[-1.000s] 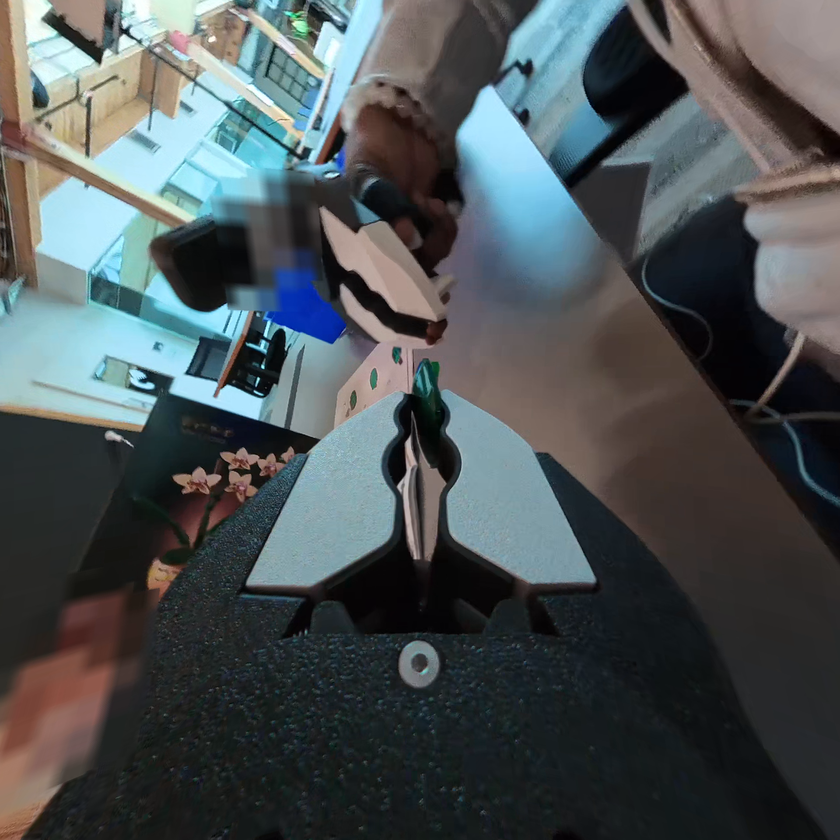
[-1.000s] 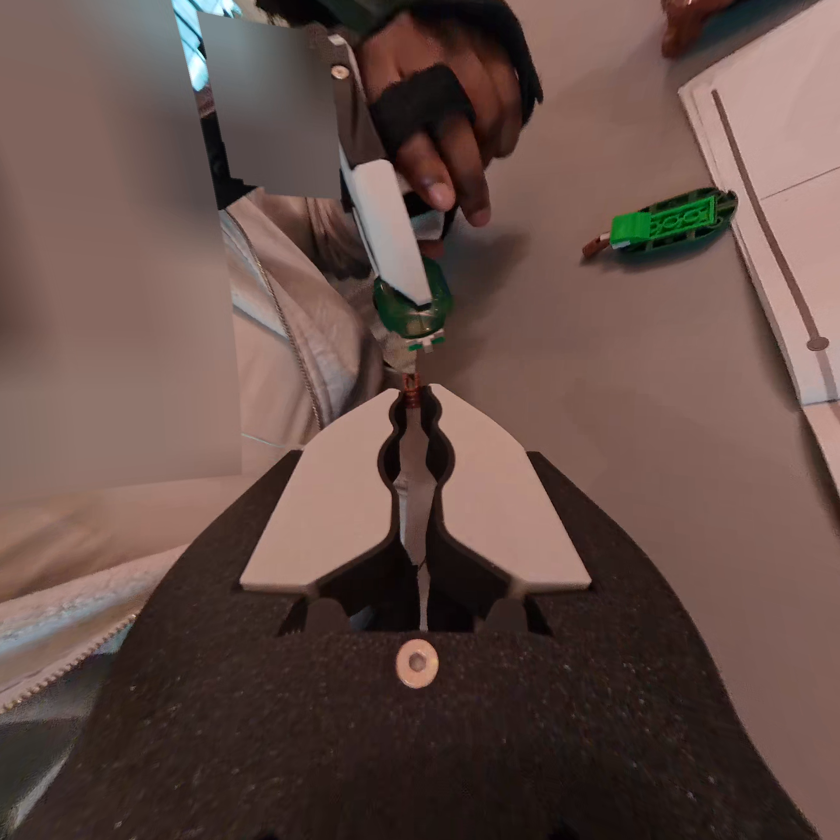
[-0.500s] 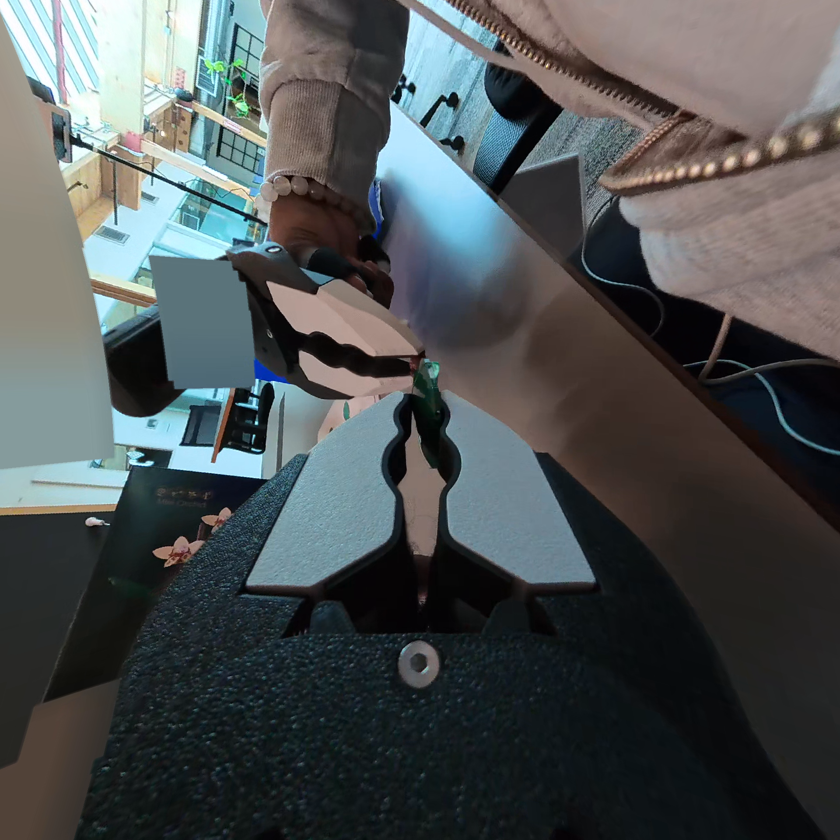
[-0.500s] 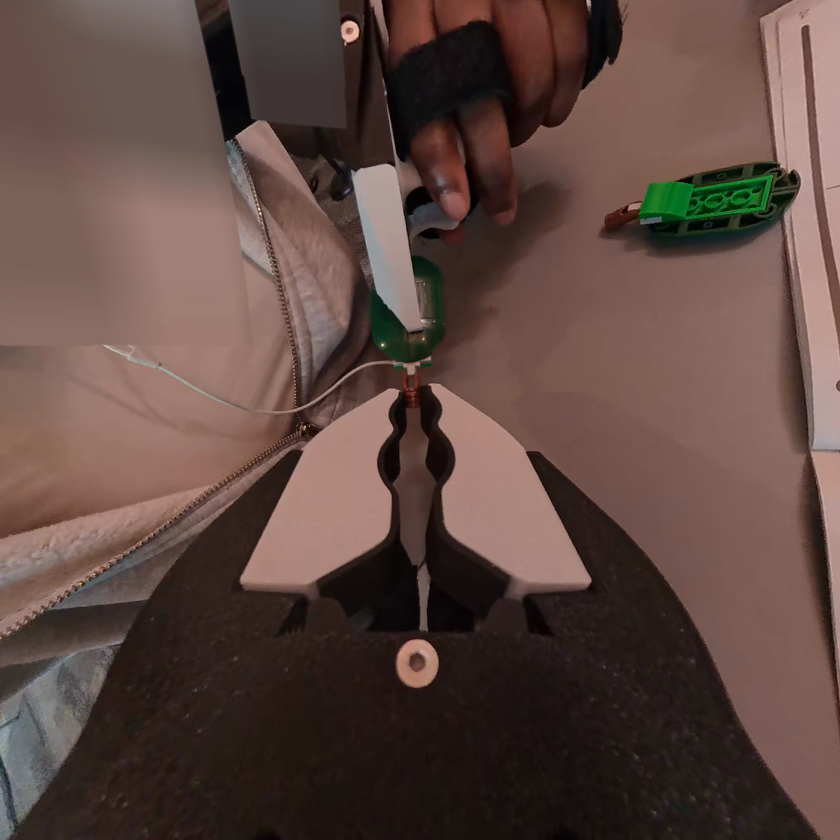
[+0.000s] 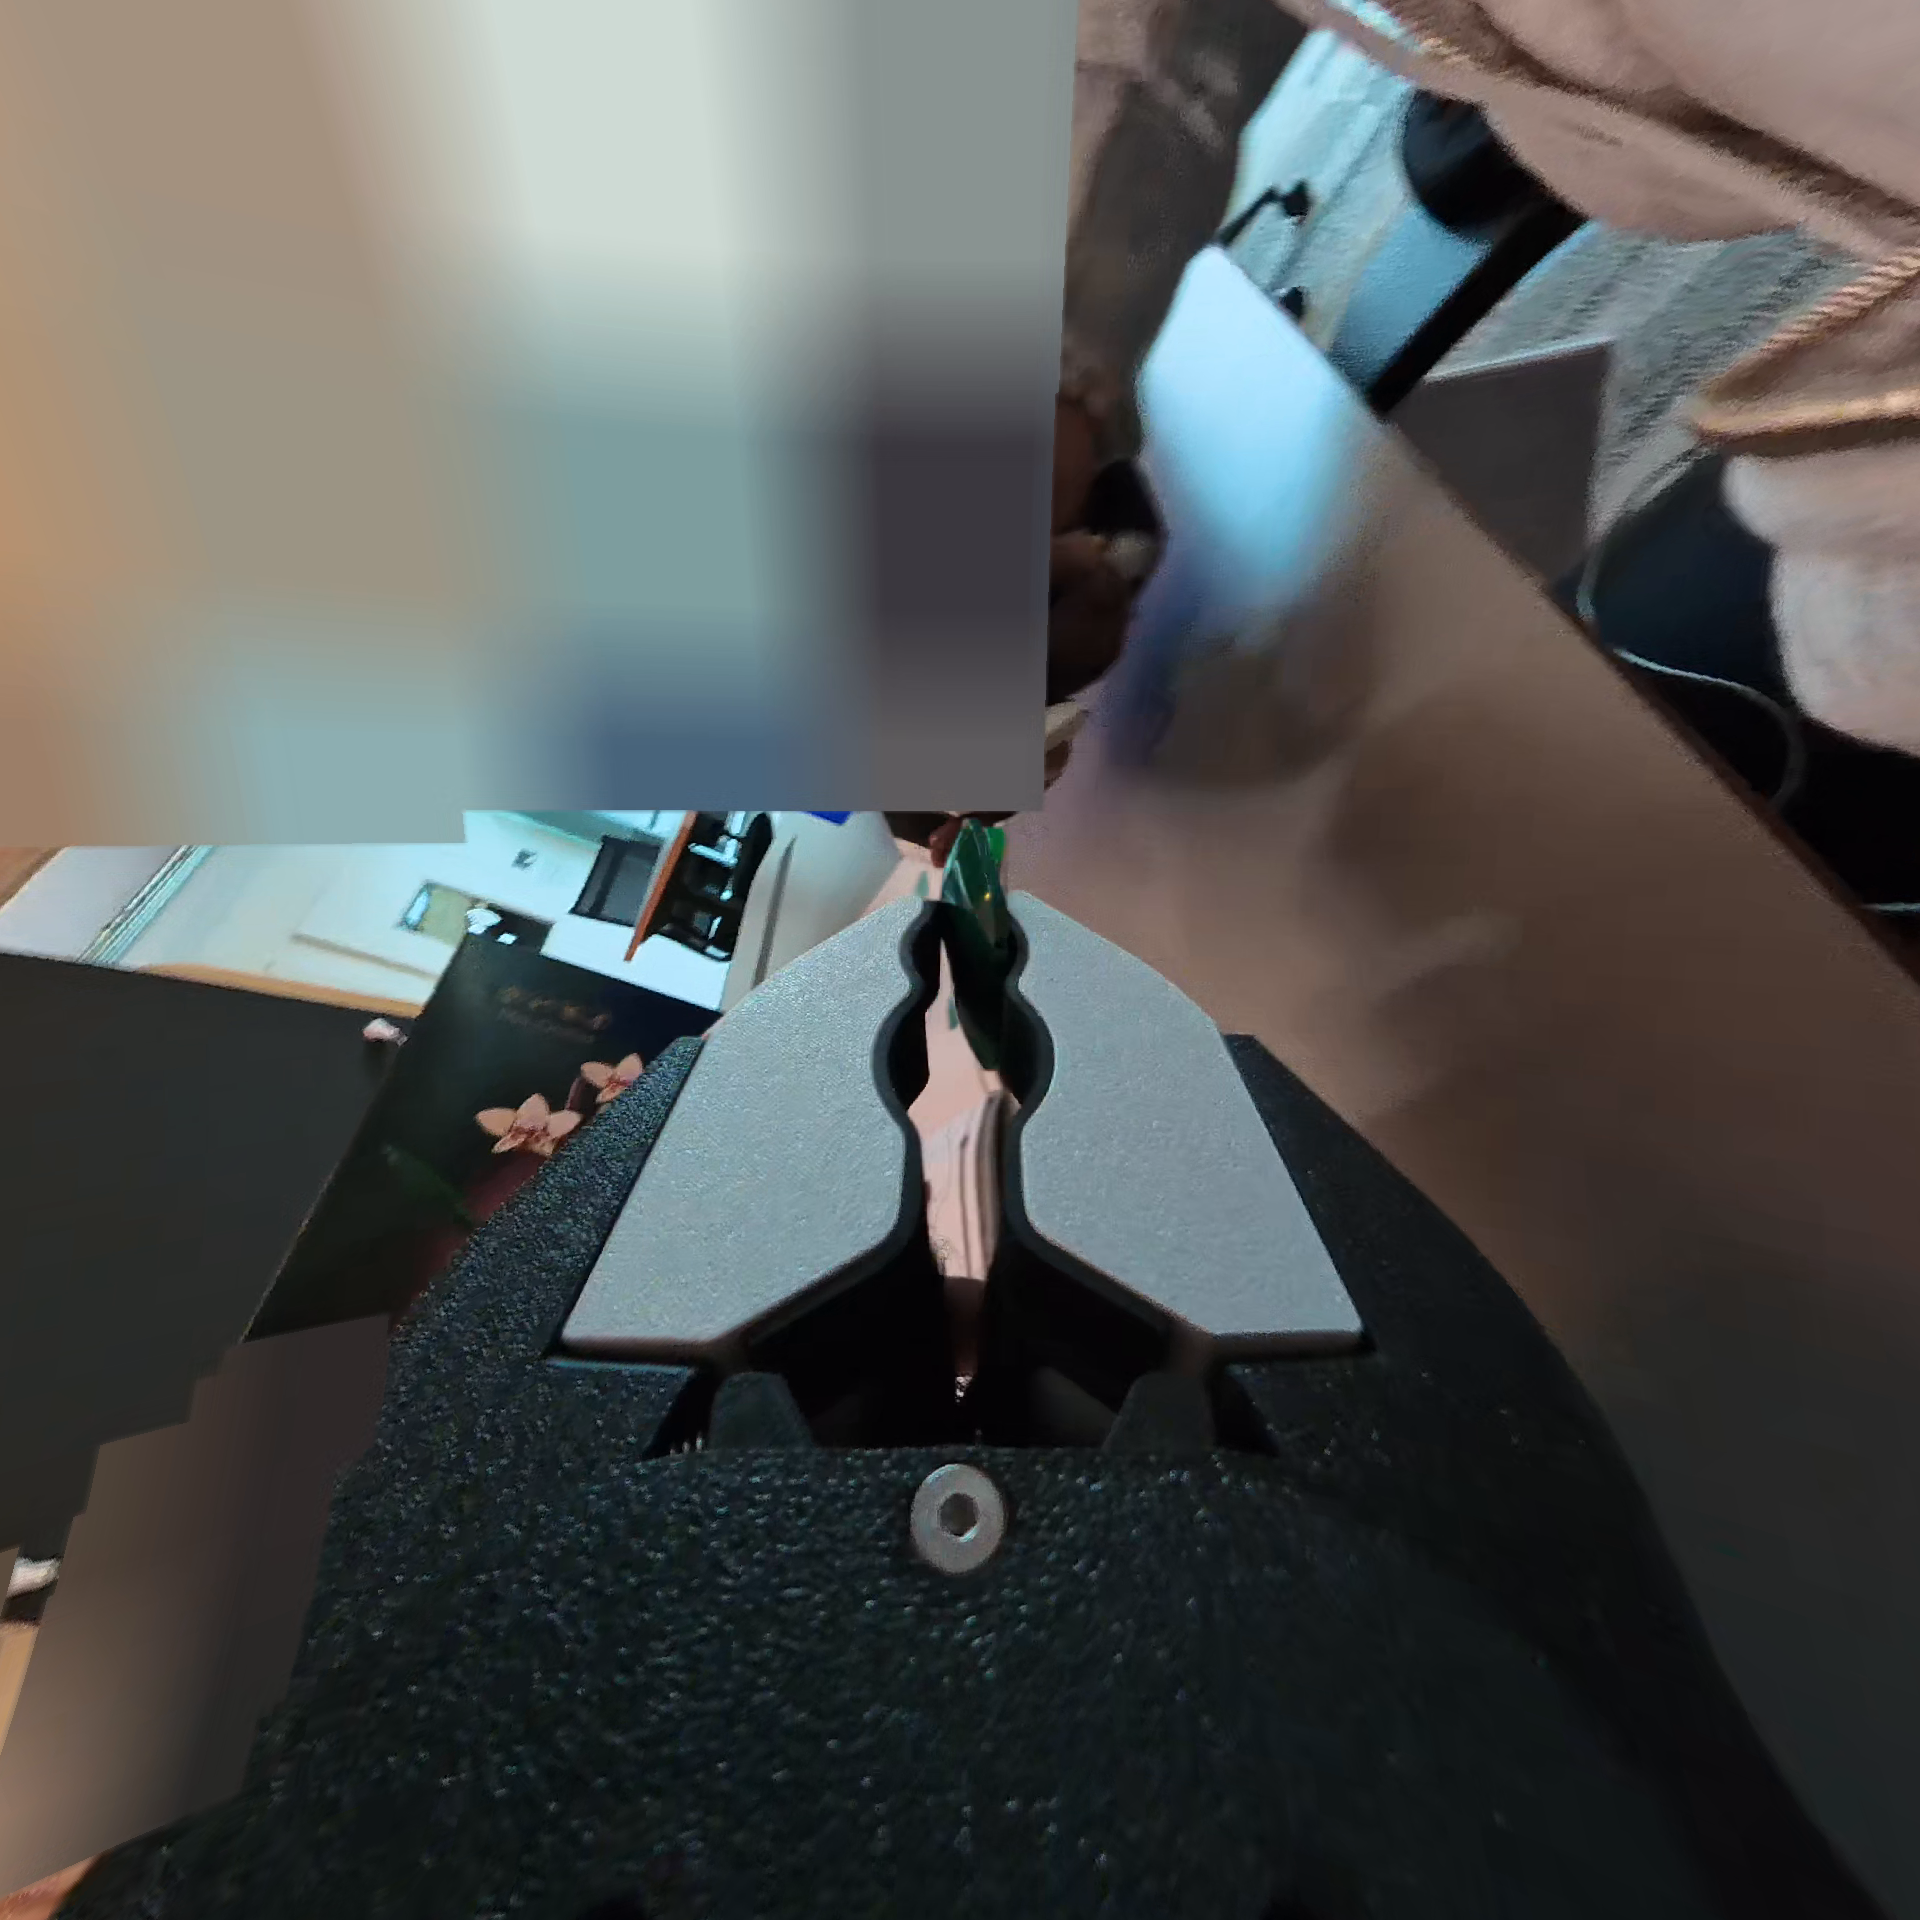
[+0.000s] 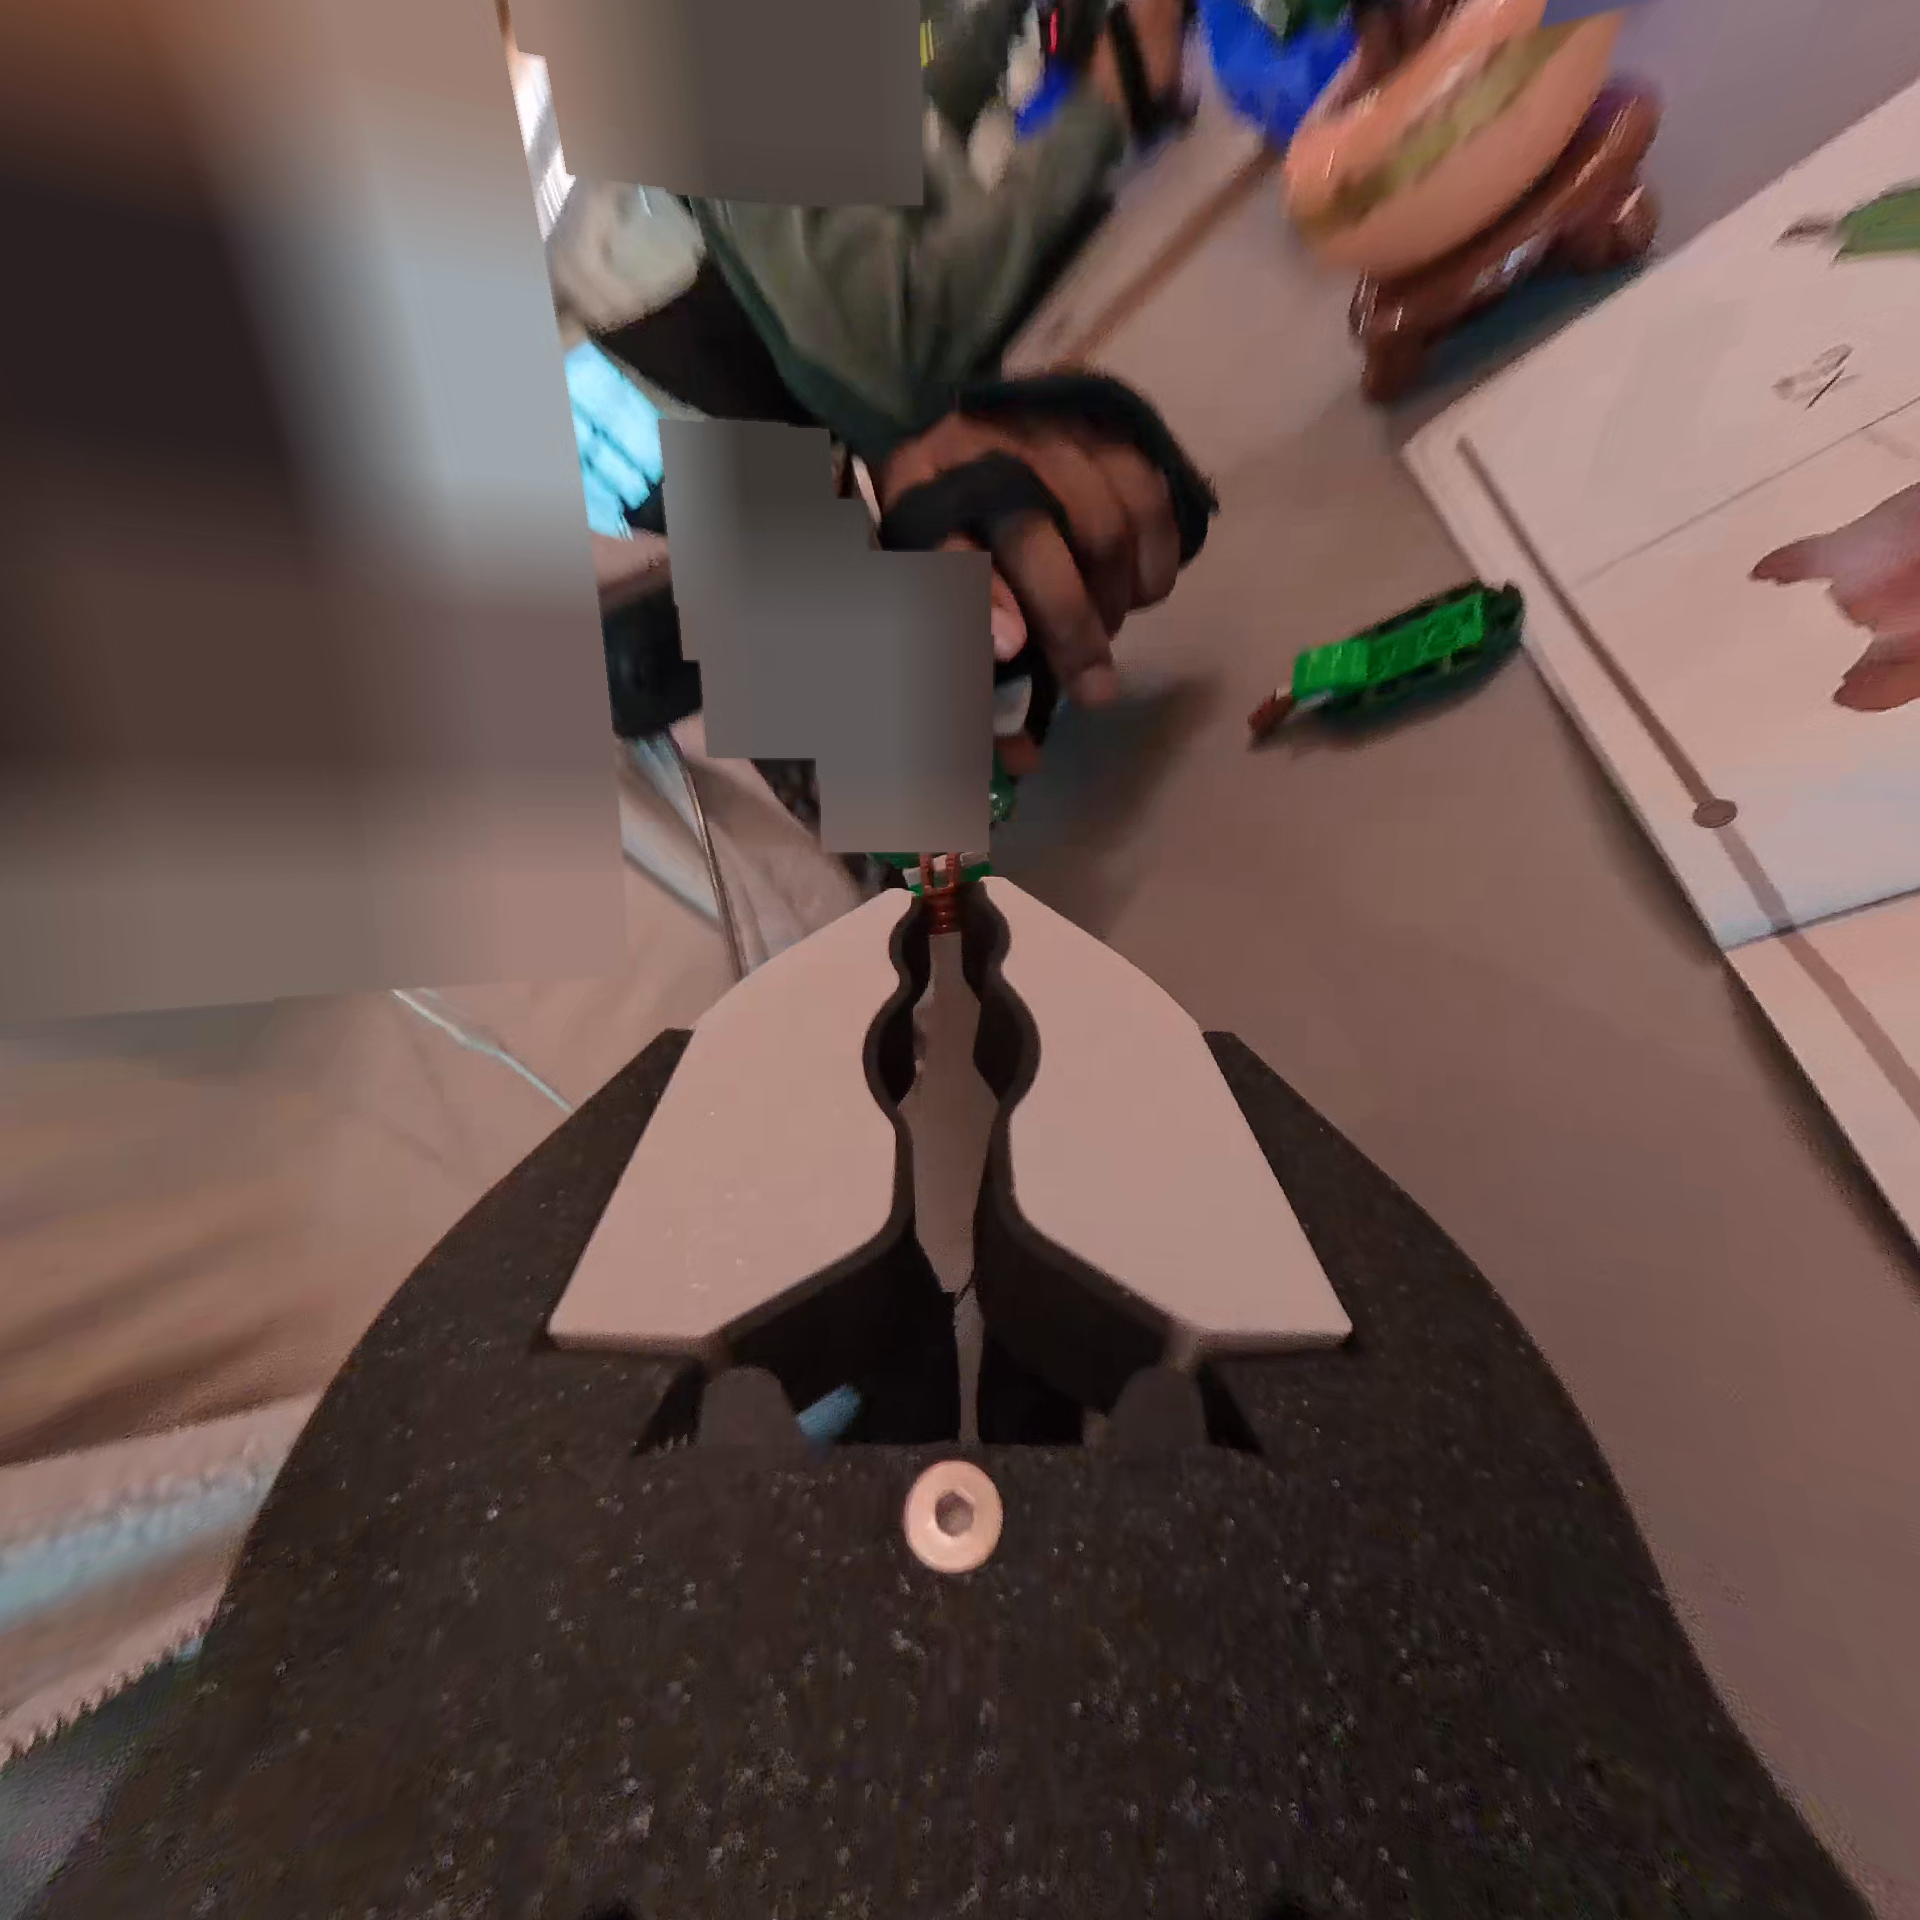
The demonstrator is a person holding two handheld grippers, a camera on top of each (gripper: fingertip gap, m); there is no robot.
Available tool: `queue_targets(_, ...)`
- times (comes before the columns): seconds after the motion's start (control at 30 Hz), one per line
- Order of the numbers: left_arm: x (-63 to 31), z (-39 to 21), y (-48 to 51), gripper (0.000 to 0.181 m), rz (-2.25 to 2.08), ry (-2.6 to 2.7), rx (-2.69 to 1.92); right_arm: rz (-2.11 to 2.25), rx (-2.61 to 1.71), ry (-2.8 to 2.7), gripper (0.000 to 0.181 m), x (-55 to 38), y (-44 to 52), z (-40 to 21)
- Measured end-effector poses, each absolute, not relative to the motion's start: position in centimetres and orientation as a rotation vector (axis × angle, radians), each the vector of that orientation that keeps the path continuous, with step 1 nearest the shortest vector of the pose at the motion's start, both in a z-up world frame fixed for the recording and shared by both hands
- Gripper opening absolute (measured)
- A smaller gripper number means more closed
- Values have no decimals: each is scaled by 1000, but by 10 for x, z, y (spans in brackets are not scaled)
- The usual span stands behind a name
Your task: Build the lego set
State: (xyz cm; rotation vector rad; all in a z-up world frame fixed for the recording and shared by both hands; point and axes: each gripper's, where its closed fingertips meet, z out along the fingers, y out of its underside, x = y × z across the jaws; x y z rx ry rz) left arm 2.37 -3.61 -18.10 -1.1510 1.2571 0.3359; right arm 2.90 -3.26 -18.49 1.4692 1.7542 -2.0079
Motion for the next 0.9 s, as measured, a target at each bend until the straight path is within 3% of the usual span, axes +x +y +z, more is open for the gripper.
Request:
queue_targets(0.2,12,-163,-29,8,359,1098,-1150,-2292,1528,1423,5,22,-23,-171)
queue_targets(0.9,15,-158,-33,8,249,1073,-1147,-2310,1476,1362,5,20,-40,-166)
